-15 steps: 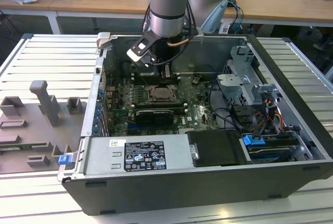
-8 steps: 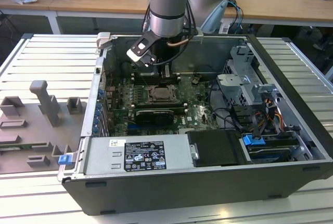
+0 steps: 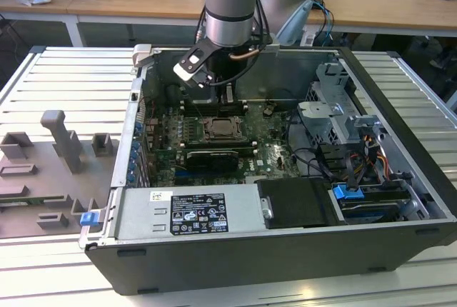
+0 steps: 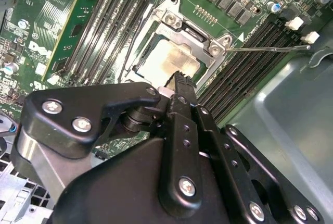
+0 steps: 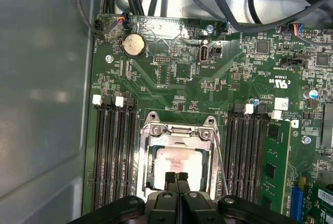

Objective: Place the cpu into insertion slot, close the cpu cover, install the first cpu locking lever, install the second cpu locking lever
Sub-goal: 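Install the first cpu locking lever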

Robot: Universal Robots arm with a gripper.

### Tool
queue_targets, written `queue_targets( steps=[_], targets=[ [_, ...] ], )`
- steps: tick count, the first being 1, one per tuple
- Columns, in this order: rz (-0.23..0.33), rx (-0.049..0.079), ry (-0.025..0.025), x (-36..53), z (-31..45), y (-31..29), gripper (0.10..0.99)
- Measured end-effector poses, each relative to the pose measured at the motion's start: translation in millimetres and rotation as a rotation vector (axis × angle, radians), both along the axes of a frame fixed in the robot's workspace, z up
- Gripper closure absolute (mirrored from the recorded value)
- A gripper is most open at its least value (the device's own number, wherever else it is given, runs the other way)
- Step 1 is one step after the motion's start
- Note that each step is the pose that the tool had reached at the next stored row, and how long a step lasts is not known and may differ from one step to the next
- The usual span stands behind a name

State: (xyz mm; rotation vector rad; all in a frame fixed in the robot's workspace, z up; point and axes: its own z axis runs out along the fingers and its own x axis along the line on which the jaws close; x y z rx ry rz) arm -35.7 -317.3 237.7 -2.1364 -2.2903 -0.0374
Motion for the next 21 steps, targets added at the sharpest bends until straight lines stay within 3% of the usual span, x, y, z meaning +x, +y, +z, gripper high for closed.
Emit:
queue_targets(
  steps=[21],
  targets=[
    [0.0,0.0,0.0,0.0,17.3,0.0,0.98]
  ],
)
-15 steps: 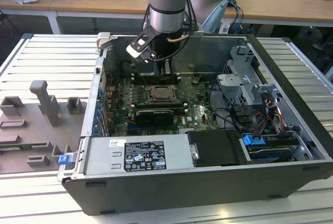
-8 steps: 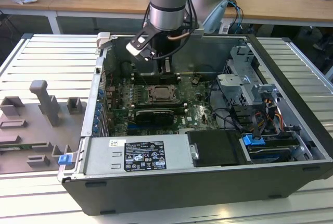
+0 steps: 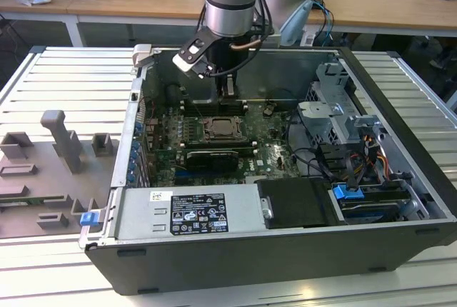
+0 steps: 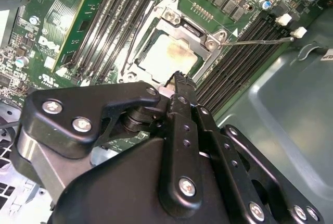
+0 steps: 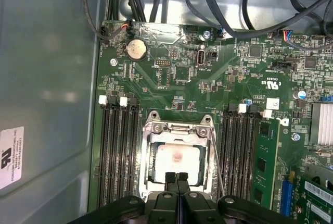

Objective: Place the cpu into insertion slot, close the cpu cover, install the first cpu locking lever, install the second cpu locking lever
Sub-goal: 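Install the first cpu locking lever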

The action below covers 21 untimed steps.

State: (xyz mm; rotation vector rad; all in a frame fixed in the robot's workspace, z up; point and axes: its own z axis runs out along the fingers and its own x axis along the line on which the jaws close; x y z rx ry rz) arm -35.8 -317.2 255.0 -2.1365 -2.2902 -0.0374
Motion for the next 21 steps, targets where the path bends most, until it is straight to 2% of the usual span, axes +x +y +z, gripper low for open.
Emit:
queue_targets(
  steps=[13,21],
  targets=[
    [0.0,0.0,-0.0001,0.0,7.3,0.0,0.98],
    [0.0,0.0,0.0001,0.0,15.8,0.0,0.98]
  ],
)
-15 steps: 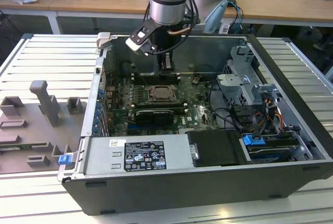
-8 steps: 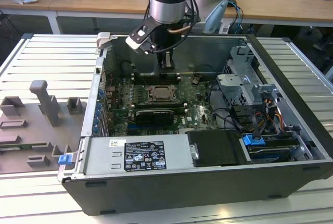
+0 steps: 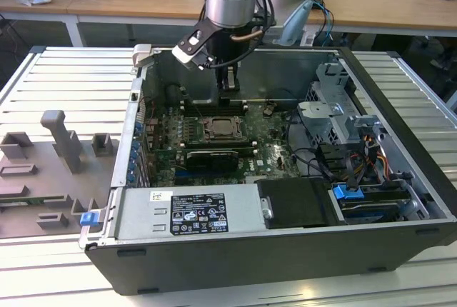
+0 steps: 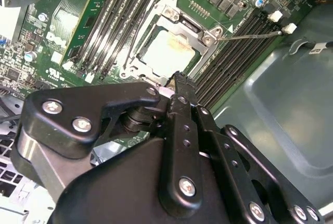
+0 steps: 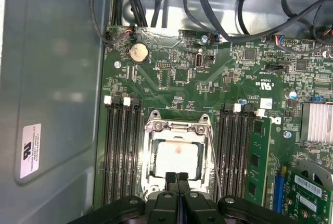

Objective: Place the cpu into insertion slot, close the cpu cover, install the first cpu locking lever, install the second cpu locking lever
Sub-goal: 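Install the first cpu locking lever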

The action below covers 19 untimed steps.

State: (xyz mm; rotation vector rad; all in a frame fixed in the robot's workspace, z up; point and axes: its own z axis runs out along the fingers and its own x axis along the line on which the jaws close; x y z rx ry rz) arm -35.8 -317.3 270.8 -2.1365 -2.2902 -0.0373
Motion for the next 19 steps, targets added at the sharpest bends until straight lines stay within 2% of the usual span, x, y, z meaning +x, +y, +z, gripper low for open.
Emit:
queue_targets(
  steps=[9,19],
  targets=[
    [0.0,0.0,-0.0033,0.0,0.9,0.0,0.98],
    [0.0,0.0,-0.0034,0.0,8.4,0.6,0.98]
  ],
)
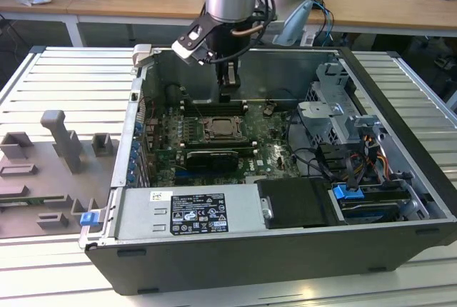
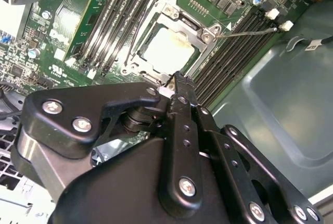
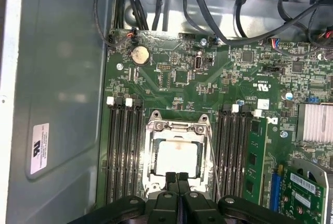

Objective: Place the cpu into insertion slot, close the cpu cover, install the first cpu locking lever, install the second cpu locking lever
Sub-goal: 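Install the first cpu locking lever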

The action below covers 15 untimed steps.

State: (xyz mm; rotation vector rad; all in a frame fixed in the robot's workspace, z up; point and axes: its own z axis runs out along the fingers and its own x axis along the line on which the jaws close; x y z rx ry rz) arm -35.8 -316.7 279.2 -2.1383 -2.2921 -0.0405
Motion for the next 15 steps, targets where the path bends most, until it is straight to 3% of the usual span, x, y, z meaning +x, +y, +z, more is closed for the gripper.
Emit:
queue_targets(
  steps=[5,10,15],
  targets=[
    [0.0,0.0,0.0,0.0,10.8,0.0,0.98],
    [0.136,0.0,0.0,0.0,11.6,0.1,0.98],
    [0.19,0.0,0.0,0.0,11.6,0.1,0.98]
  ],
)
